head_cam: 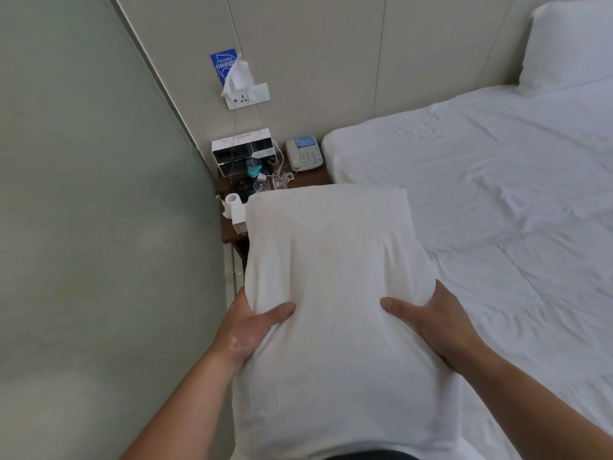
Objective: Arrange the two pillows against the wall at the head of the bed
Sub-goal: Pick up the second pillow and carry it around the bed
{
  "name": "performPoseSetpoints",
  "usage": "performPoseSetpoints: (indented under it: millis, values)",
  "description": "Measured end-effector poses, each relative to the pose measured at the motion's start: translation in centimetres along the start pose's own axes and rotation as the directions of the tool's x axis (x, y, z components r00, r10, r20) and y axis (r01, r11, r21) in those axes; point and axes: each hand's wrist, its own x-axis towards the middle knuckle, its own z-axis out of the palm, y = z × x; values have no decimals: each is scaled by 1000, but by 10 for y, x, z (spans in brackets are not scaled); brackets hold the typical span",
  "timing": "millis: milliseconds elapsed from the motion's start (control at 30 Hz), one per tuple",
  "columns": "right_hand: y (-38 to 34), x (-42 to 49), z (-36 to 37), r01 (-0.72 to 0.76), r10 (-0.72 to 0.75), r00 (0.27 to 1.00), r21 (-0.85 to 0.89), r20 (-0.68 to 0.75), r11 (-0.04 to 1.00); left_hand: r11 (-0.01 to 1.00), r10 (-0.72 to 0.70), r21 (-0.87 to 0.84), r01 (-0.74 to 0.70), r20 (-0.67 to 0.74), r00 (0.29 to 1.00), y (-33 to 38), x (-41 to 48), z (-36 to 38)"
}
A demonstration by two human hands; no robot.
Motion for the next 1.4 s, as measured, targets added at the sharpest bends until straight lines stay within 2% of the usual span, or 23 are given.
performPoseSetpoints:
  millis: [267, 533, 767, 967, 1400]
  values:
    - [-50, 83, 37, -29, 31, 989, 17, -147, 999, 1000, 20, 12, -23, 188, 982, 58, 130, -26]
    - [-74, 163, 36, -77, 72, 945, -2, -318, 997, 995, 12, 88, -48, 379, 925, 116, 236, -3]
    - [-92, 258, 5, -101, 121, 926, 73, -359, 992, 982, 21, 165, -96, 405, 914, 171, 331, 49]
    - [-115, 338, -50, -139, 163, 906, 90, -390, 986, 975, 31, 189, -117, 407, 913, 233, 397, 123]
    - [-137, 433, -126, -146, 243, 806, 217, -539, 965, 933, 64, 268, -239, 531, 845, 331, 508, 248]
